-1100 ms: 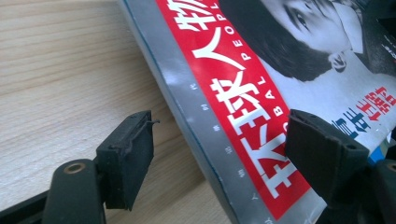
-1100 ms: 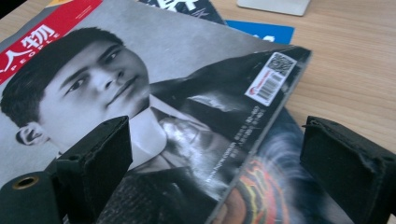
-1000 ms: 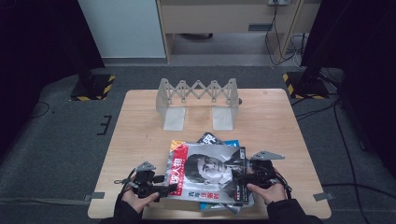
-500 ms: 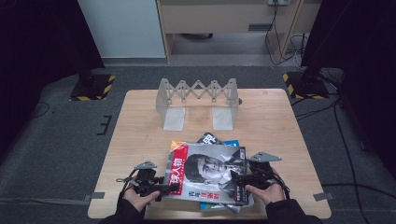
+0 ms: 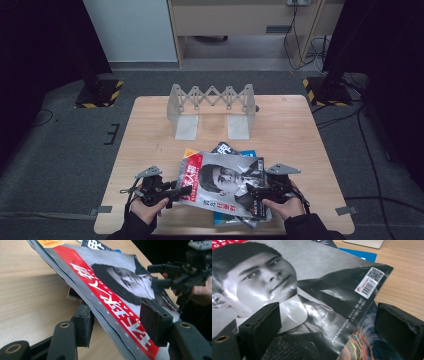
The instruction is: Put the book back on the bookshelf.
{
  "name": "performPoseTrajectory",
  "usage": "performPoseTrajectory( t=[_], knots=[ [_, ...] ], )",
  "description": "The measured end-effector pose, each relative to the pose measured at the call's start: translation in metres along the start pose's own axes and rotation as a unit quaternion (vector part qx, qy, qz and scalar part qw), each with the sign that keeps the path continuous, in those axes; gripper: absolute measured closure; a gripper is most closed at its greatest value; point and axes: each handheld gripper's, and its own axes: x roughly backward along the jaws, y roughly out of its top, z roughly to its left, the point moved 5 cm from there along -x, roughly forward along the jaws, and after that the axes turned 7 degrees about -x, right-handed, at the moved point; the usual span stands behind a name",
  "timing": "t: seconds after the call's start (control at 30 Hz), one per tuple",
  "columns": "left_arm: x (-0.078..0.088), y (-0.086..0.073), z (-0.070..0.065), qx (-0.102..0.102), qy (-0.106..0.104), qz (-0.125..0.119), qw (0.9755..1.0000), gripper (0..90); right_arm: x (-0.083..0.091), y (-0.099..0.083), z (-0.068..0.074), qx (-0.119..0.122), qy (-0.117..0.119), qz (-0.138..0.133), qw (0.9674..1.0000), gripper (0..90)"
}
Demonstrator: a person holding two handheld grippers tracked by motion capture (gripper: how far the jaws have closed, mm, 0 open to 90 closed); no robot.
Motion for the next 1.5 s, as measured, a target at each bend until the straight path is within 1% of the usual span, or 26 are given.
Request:
performPoseTrajectory(
  t=[0.1,0.17,0.2,0.37,0.43,0.5,0.57,0.6,0.63,0.67,0.7,0.73,0.8,0.9,0.97,1.03,1.1,1.17,1.2,1.27,1.3,1.33,1.43,1.47,1.5],
  knots=[
    [-0.006,0.004,0.003,0.008,-0.007,0.004,0.9999,44.9,0.0,0.0,0.0,0.005,0.0,0.0,1.0,6.7],
    [-0.009,0.005,0.005,0.016,-0.011,0.006,0.9998,47.9,-0.001,0.0,0.0,0.006,0.0,-0.001,1.0,6.2],
    [-0.009,0.006,0.005,0.019,-0.013,0.007,0.9997,47.9,-0.001,-0.001,0.0,0.002,0.0,0.0,1.0,5.9],
    [-0.009,0.004,0.003,0.022,-0.025,0.008,0.9994,51.0,-0.002,-0.001,0.001,0.005,0.0,-0.005,1.0,3.7],
    [-0.009,0.004,0.001,0.015,-0.029,0.007,0.9995,50.9,-0.002,-0.001,0.001,0.006,0.001,-0.005,1.0,3.4],
    [-0.012,0.004,-0.003,0.007,-0.044,0.009,0.999,51.1,-0.003,-0.001,0.001,0.005,0.001,-0.006,1.0,3.1],
    [-0.016,0.003,-0.007,-0.011,-0.041,0.019,0.9989,50.9,-0.003,-0.001,0.001,0.004,0.002,-0.005,1.0,3.1],
    [-0.017,0.002,-0.008,-0.015,-0.039,0.025,0.9988,50.9,-0.003,-0.002,0.001,0.005,0.003,-0.006,1.0,3.0],
    [-0.018,0.001,-0.008,-0.018,-0.036,0.028,0.9988,53.3,-0.003,-0.002,0.001,0.005,0.002,-0.006,1.0,3.0],
    [-0.019,0.0,-0.008,-0.015,-0.036,0.032,0.9987,56.6,-0.003,-0.002,0.001,0.005,0.002,-0.006,1.0,3.0],
    [-0.019,0.0,-0.008,-0.011,-0.038,0.033,0.9987,56.6,-0.003,-0.002,0.001,0.005,0.003,-0.006,1.0,3.1],
    [-0.018,0.0,-0.007,-0.006,-0.037,0.036,0.9986,58.7,-0.003,-0.001,0.001,0.003,0.002,-0.006,1.0,3.0],
    [-0.018,0.0,-0.005,0.007,-0.039,0.041,0.9984,64.7,-0.003,-0.001,0.001,0.005,0.003,-0.006,1.0,3.1],
    [-0.017,0.001,-0.005,0.016,-0.042,0.044,0.998,71.3,-0.002,-0.001,0.0,0.003,0.004,-0.002,1.0,3.4],
    [-0.015,0.004,-0.006,0.026,-0.046,0.042,0.9977,74.9,-0.001,0.0,0.0,-0.004,0.007,-0.001,1.0,4.6],
    [-0.014,0.006,-0.006,0.029,-0.047,0.037,0.9978,77.1,0.0,0.001,-0.001,-0.005,0.009,-0.001,1.0,6.4],
    [-0.013,0.009,-0.005,0.044,-0.051,0.03,0.9973,79.0,0.002,0.003,-0.004,-0.01,0.012,-0.004,0.9999,8.7],
    [-0.011,0.013,-0.004,0.052,-0.056,0.025,0.9967,80.4,0.003,0.004,-0.006,-0.022,0.014,-0.004,0.9997,9.3],
    [-0.01,0.015,-0.004,0.059,-0.058,0.021,0.9964,81.2,0.003,0.005,-0.008,-0.026,0.012,-0.003,0.9996,9.4],
    [-0.009,0.02,-0.004,0.064,-0.062,0.013,0.9959,82.8,0.004,0.005,-0.012,-0.027,0.006,-0.006,0.9996,9.4],
    [-0.007,0.023,-0.004,0.068,-0.065,0.006,0.9956,83.6,0.006,0.006,-0.013,-0.033,0.006,-0.009,0.9994,9.4],
    [-0.006,0.026,-0.004,0.07,-0.065,-0.004,0.9954,84.3,0.007,0.007,-0.016,-0.034,0.005,-0.013,0.9993,9.4],
    [-0.001,0.038,-0.007,0.067,-0.064,-0.022,0.9955,85.6,0.01,0.009,-0.022,-0.04,-0.005,-0.023,0.9989,9.5],
    [0.0,0.041,-0.007,0.063,-0.064,-0.025,0.9957,85.7,0.011,0.009,-0.025,-0.042,-0.008,-0.024,0.9988,9.5],
    [0.001,0.043,-0.008,0.063,-0.065,-0.028,0.9955,85.8,0.012,0.01,-0.027,-0.043,-0.012,-0.025,0.9987,9.5]
  ],
)
